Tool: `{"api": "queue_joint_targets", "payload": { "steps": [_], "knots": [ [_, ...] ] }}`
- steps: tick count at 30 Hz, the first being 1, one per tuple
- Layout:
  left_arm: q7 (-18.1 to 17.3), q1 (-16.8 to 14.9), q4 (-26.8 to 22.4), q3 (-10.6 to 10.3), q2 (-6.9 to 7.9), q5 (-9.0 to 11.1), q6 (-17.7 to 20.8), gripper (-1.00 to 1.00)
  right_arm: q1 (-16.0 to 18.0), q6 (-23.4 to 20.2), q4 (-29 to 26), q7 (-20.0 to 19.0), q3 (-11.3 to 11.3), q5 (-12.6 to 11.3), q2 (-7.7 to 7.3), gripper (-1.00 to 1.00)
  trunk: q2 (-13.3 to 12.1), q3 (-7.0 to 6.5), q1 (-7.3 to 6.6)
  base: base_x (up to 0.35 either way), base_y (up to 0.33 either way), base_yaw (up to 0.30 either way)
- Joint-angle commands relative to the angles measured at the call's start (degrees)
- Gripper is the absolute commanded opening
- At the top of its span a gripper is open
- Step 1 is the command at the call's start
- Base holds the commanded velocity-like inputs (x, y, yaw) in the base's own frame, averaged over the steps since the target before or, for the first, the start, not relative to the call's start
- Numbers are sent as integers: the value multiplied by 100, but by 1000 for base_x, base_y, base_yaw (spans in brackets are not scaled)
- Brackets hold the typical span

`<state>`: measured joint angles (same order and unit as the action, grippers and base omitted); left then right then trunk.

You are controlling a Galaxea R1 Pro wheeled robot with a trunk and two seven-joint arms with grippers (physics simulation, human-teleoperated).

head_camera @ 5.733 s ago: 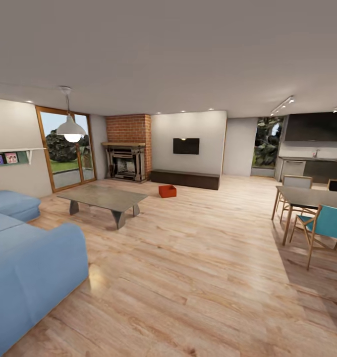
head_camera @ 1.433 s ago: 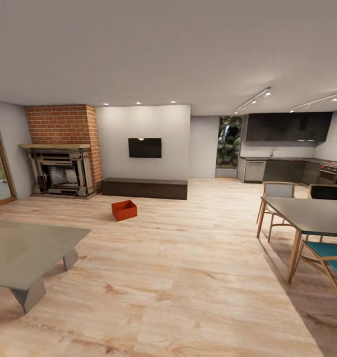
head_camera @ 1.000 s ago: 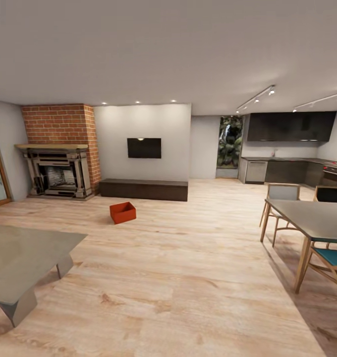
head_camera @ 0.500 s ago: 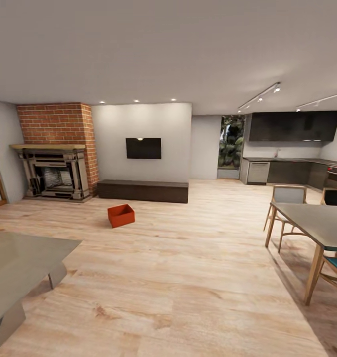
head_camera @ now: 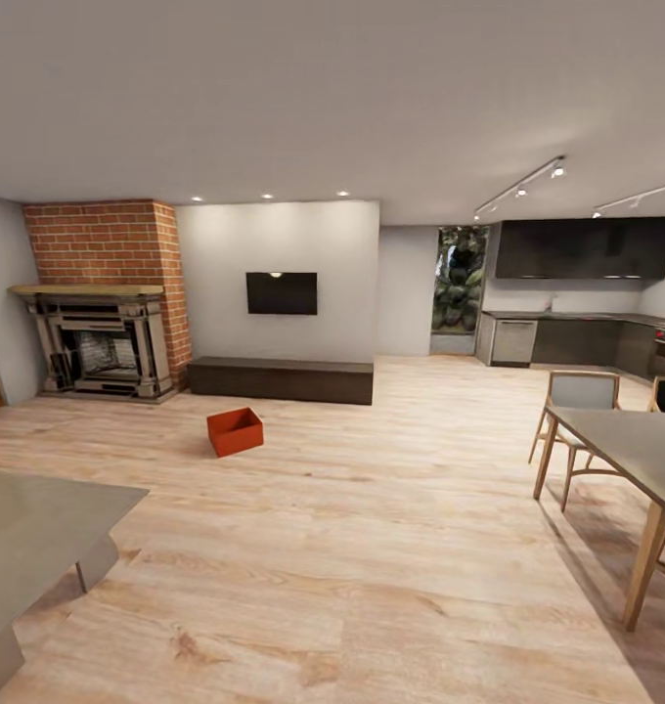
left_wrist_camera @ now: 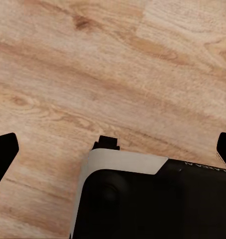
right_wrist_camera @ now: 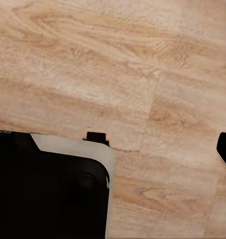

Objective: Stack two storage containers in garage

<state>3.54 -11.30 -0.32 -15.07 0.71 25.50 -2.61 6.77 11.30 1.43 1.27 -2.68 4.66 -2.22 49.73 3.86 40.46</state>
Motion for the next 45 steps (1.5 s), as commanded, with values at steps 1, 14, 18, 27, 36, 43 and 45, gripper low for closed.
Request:
{"api": "queue_joint_targets", "payload": {
  "steps": [1, 14, 18, 27, 36, 43, 45],
  "knots": [
    [15, -3, -1, -49, -1, 43, -12, 100, 8, 25, 15, 13, -22, 44, -2, 100, 6, 9, 5, 324, 0, 0],
    [15, -3, -3, -49, -1, 43, -12, 100, 8, 20, 15, 13, -30, 50, -4, 100, 6, 9, 5, 324, 0, 0],
    [15, -3, -2, -49, -1, 43, -12, 100, 8, -2, 15, 13, -31, 53, -6, 100, 6, 9, 5, 324, 0, 0],
    [15, -3, -2, -49, -1, 43, -19, 100, 8, -1, 15, 13, -31, 53, -4, 100, 6, 9, 5, 324, 0, 0],
    [15, -3, -3, -49, -1, 43, -20, 100, 8, 12, 15, 13, -31, 53, -6, 100, 6, 9, 5, 324, 0, 0],
    [15, -3, -1, -49, 1, 43, -20, 100, 8, 14, 15, 13, -32, 53, -6, 100, 6, 9, 5, 324, 0, 0],
    [15, -3, -1, -49, 2, 43, -20, 100, 8, 17, 15, 13, -31, 53, -6, 100, 6, 9, 5, 324, 0, 0]
  ]
}}
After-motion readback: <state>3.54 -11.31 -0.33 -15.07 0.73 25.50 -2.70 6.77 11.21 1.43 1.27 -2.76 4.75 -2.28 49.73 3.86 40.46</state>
